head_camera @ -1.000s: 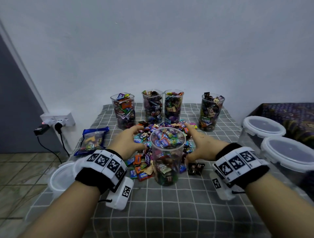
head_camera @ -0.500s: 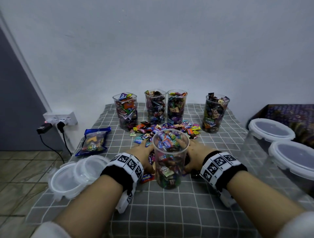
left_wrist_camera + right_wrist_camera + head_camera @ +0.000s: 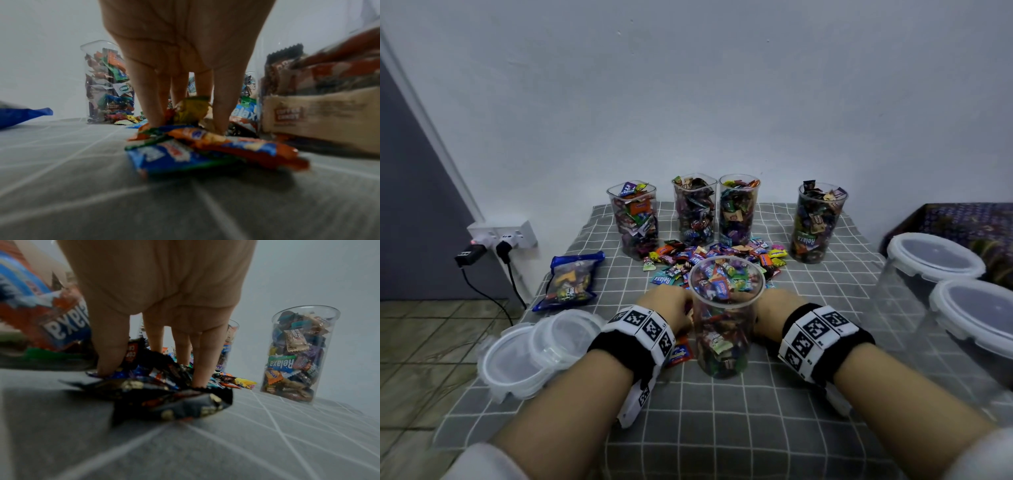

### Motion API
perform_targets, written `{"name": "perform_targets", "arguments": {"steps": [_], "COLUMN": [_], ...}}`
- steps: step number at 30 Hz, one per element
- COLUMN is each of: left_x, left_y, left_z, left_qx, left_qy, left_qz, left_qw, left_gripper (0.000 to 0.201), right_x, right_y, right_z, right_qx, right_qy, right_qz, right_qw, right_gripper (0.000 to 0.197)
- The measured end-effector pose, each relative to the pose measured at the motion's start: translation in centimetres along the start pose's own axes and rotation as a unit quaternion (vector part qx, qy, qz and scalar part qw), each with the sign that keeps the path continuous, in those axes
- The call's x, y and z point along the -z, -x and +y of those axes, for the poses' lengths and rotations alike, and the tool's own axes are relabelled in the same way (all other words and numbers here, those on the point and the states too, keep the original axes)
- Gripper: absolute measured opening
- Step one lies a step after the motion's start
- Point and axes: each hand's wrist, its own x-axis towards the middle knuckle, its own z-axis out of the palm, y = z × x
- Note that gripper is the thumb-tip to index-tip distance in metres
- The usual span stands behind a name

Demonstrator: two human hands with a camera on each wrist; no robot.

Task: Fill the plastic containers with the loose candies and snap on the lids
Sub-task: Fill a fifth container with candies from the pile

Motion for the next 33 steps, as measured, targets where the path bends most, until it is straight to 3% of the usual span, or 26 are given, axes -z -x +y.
{"name": "perform_targets", "arguments": {"steps": [16,33], "left_x": [0.6,2.7], "left_y": [0.5,3.1], "left_z": [0.5,2.2], "left_qx": [0.038,0.057], "left_qy": [0.001,0.0], "left_qz": [0.061,0.116], "left_qw": [0.997,0.992], "left_gripper": [0.023,0.026], "right_x": [0.0,0.8], "right_y": [-0.1,0.8], "right_z": [-0.5,1.7], "right_qx": [0.0,-0.068], "right_qy": [-0.01,-0.061], "right_qz": [0.028,0.112], "right_qw": [1.0,0.99], "right_gripper": [0.032,0.024]}}
